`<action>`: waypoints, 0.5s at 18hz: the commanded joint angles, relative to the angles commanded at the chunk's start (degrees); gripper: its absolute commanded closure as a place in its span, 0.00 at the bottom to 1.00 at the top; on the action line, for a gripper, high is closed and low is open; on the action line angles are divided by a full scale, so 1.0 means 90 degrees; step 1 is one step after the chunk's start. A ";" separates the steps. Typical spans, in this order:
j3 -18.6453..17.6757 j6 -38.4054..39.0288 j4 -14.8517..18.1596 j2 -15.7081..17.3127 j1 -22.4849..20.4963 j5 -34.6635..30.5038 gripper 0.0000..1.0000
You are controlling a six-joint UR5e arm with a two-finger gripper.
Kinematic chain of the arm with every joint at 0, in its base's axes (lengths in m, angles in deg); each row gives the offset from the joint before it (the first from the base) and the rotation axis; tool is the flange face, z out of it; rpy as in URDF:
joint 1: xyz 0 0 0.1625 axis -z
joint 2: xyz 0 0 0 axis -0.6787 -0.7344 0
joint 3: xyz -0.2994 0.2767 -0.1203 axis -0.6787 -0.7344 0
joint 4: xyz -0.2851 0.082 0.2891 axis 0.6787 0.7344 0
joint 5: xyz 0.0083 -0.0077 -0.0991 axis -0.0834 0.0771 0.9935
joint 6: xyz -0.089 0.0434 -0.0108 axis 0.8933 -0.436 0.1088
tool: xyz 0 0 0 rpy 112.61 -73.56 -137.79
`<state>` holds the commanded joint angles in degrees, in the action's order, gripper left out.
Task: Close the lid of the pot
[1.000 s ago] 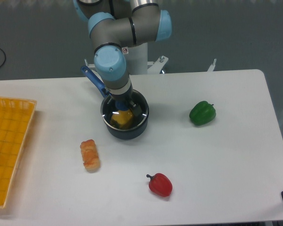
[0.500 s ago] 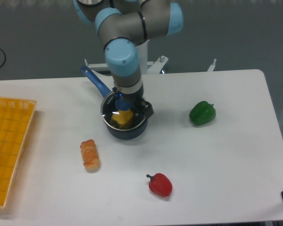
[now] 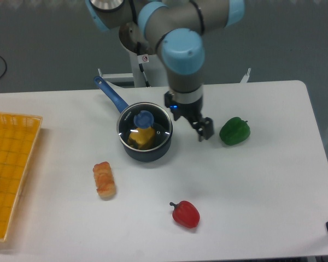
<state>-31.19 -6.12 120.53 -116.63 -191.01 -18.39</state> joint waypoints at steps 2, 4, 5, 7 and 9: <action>0.0020 -0.0078 0.0010 -0.0020 -0.0273 0.0292 0.00; 0.0088 -0.0389 0.0049 -0.0088 -0.0517 0.0518 0.00; 0.0088 -0.0652 0.0078 -0.0088 -0.0663 0.0518 0.00; 0.0098 -0.1209 0.0292 -0.0069 -0.0908 0.0489 0.00; 0.0108 -0.1668 0.0555 -0.0001 -0.1201 0.0518 0.00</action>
<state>-30.22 -21.14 125.53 -116.64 -201.82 -13.73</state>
